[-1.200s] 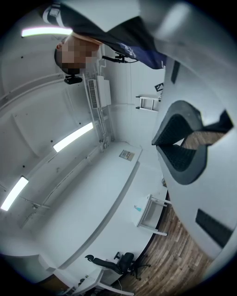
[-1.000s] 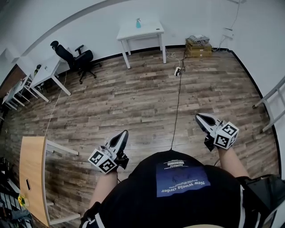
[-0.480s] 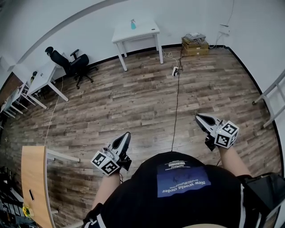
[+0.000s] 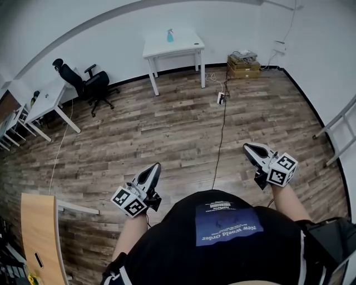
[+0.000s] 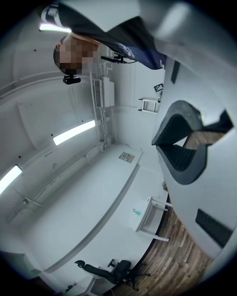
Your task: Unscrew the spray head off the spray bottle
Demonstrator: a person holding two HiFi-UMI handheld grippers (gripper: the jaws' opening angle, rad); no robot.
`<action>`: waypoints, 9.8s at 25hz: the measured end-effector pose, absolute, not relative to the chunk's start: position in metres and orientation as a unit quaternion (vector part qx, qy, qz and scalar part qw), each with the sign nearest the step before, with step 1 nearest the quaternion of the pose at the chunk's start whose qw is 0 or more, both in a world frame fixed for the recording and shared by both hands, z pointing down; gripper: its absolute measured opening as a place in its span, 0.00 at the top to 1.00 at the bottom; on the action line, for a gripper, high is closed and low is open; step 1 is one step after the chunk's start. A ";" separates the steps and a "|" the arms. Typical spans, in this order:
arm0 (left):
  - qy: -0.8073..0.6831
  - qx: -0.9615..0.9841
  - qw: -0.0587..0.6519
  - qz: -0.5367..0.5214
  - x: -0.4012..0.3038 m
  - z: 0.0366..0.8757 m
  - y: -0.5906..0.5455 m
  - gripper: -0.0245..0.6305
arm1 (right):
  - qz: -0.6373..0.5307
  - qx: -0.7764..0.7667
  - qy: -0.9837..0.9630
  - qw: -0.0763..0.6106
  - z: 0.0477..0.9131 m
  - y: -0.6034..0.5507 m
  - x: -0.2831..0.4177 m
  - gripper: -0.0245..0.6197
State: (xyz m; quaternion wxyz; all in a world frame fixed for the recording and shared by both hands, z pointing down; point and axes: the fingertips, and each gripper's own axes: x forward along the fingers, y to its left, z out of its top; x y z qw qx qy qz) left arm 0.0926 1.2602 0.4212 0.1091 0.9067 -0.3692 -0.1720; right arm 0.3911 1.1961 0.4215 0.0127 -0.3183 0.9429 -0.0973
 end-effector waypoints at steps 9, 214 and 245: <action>-0.372 0.902 0.129 -0.177 -0.004 0.441 1.220 0.96 | -0.103 -0.313 0.944 -0.011 0.427 1.154 0.286 0.97; -0.321 0.925 0.132 -0.151 -0.223 0.419 -0.118 0.96 | -0.096 -0.299 0.949 0.025 0.404 -0.168 0.041 0.97; -0.425 0.883 0.134 -0.150 -0.174 0.420 -0.279 0.96 | -0.113 -0.150 0.982 0.024 0.409 -0.386 0.046 0.97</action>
